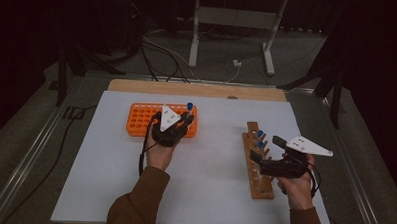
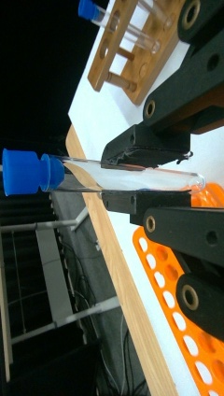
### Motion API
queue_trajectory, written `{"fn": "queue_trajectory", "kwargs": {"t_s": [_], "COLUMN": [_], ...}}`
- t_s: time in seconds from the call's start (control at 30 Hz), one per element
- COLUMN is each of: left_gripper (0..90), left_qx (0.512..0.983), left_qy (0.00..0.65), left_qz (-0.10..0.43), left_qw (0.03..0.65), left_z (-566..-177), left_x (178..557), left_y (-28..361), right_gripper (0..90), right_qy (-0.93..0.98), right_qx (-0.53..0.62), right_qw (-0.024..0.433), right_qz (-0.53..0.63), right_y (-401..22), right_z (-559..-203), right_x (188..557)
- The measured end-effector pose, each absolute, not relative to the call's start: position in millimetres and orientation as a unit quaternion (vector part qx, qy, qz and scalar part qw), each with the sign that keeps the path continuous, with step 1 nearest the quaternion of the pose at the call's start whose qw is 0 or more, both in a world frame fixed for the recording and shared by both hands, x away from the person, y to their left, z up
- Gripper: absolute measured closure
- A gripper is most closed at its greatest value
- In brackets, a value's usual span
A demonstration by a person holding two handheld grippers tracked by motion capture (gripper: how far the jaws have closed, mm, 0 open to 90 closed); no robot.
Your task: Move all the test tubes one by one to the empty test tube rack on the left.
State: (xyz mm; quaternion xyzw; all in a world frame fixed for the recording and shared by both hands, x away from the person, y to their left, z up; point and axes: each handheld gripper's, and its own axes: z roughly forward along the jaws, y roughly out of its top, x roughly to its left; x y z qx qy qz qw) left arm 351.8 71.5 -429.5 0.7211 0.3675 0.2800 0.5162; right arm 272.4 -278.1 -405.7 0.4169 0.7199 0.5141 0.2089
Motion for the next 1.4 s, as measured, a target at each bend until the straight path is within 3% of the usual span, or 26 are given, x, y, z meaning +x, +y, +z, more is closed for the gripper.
{"fn": "queue_trajectory", "kwargs": {"t_s": [1.4], "left_gripper": [78.0], "left_qx": [0.704], "left_qy": [0.436], "left_qz": [0.303], "left_qw": [0.472], "left_z": [-458.0], "left_x": [384.5], "left_y": [87.0], "right_gripper": [0.0], "right_qy": [0.717], "right_qx": [0.415], "right_qw": [0.205], "right_qz": [0.521], "right_y": [-279.9], "right_z": [-404.8], "right_x": [271.8]}}
